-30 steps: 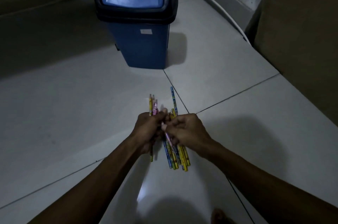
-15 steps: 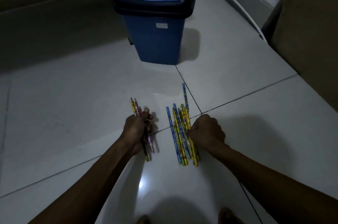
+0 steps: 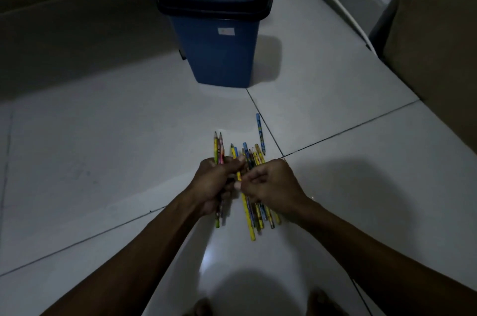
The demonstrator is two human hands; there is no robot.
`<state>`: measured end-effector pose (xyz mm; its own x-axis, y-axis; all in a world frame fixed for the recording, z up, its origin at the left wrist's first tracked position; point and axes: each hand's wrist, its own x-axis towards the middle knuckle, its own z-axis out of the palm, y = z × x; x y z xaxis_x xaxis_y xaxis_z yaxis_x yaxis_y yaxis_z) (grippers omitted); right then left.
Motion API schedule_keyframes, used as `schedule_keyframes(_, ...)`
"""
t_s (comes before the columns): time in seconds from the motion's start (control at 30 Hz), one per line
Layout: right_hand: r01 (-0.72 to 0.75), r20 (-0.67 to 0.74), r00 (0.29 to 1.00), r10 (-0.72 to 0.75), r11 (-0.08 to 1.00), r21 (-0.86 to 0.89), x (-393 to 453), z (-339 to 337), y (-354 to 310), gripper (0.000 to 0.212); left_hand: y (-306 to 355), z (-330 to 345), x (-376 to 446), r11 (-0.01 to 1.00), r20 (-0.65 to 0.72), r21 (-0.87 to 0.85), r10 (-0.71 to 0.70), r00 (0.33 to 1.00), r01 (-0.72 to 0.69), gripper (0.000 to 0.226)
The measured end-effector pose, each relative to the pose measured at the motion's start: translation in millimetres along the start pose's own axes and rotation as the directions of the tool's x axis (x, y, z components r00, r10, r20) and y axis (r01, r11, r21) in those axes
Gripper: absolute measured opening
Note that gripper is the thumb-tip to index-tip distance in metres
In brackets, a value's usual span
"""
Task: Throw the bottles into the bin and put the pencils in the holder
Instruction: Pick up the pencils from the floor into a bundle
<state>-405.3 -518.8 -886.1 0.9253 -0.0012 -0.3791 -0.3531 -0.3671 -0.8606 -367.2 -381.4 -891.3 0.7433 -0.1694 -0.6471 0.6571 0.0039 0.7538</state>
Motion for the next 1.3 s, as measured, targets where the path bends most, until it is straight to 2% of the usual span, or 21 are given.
schedule_keyframes(0.07,-0.019,-0.107,0.994,0.009,0.996,-0.091,1.0,-1.4,6.5,0.015,2.7,-2.7,2.7,0.999,-0.054,-0.036,0.0,0.999,-0.002,0.026)
schedule_keyframes(0.17,-0.165,-0.319,0.947,0.03,0.899,-0.407,5.0,-12.7,24.4,0.02,6.8,-12.3,5.8,0.996,-0.137,-0.086,-0.004,0.991,-0.008,0.029)
schedule_keyframes(0.23,-0.235,-0.327,0.942,0.072,0.838,-0.493,4.4,-17.5,33.0,0.026,6.8,-17.9,6.4,0.995,-0.166,-0.094,0.0,0.986,-0.016,0.029)
schedule_keyframes(0.33,-0.277,-0.321,0.938,0.127,0.832,-0.481,6.2,-14.9,36.1,0.029,3.5,-22.9,9.2,0.998,-0.216,-0.061,0.007,0.976,-0.021,0.029)
schedule_keyframes(0.47,-0.334,-0.352,0.919,0.176,0.823,-0.46,11.4,-10.6,30.6,0.023,1.3,-24.0,13.3,0.982,-0.189,-0.188,-0.034,0.981,-0.002,0.027)
schedule_keyframes(0.6,-0.3,-0.343,0.93,0.131,0.811,-0.502,5.7,-5.2,27.1,0.013,0.2,-21.2,15.7,0.962,-0.12,-0.272,-0.055,0.991,0.021,0.026)
schedule_keyframes(0.67,-0.266,-0.305,0.945,0.12,0.824,-0.5,2.0,-1.6,25.2,0.02,-0.4,-18.3,16.4,0.958,-0.112,-0.286,-0.051,0.992,0.017,0.024)
schedule_keyframes(0.77,-0.247,-0.258,0.957,0.136,0.849,-0.467,-1.3,3.0,23.5,0.024,-2.7,-16.2,17.8,0.964,-0.115,-0.267,-0.043,0.992,0.011,0.02)
schedule_keyframes(0.83,-0.259,-0.275,0.95,0.146,0.86,-0.44,-1.5,3.2,26.2,0.021,-5.6,-16.5,18.0,0.974,-0.098,-0.225,-0.042,0.994,0.019,0.022)
schedule_keyframes(0.9,-0.249,-0.314,0.939,0.141,0.907,-0.338,-0.2,-0.6,26.2,0.018,-7.9,-16.4,16.4,0.983,-0.066,-0.179,-0.037,0.997,0.025,0.025)
schedule_keyframes(0.97,-0.179,-0.292,0.949,0.118,0.965,-0.193,0.6,-3.9,18.9,0.015,-7.0,-14.1,12.6,0.988,-0.028,-0.155,-0.017,0.999,0.012,0.025)
schedule_keyframes(1.1,-0.064,-0.072,0.995,0.067,0.997,0.046,-3.0,2.4,-3.2,0.018,-2.2,-6.2,7.5,0.99,0.053,-0.139,0.02,0.998,-0.012,0.026)
schedule_keyframes(1.17,-0.051,-0.039,0.998,0.055,0.994,0.1,-3.5,5.3,-5.2,0.012,1.6,-6.0,8.9,0.992,0.029,-0.123,0.017,0.999,-0.014,0.029)
schedule_keyframes(1.23,-0.054,-0.132,0.99,0.056,0.998,0.019,-2.1,3.8,0.9,0.009,5.8,-10.4,12.2,0.993,-0.018,-0.113,0.018,1.0,-0.02,0.031)
schedule_keyframes(1.3,-0.107,-0.249,0.967,0.046,0.966,-0.237,0.5,-2.6,15.3,0.017,8.8,-18.8,15.3,0.994,-0.065,-0.108,0.026,0.998,-0.033,0.033)
